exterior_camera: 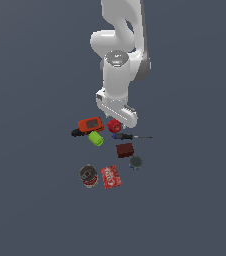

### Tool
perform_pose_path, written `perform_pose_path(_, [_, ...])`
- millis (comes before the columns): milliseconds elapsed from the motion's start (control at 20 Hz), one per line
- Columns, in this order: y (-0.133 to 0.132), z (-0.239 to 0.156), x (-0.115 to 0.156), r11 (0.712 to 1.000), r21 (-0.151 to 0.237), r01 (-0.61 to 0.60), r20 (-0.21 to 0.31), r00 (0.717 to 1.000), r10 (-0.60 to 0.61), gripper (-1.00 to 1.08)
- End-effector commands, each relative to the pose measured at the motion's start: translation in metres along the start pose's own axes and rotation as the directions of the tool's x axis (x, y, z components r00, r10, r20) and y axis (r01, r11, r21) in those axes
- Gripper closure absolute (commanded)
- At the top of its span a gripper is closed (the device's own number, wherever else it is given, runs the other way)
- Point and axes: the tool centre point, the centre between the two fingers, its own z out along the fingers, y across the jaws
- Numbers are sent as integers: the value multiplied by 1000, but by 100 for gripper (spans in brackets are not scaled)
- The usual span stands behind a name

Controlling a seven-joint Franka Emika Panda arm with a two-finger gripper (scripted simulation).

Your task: Pick up a designated object from a clutter of objects.

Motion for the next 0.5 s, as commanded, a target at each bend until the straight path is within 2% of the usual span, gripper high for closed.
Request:
perform_pose_path(0, [8,10,-8,998,0,-64,-2,998,64,-92])
perform_pose_path(450, [33,37,-31,971,0,-239,-7,971,239,-92])
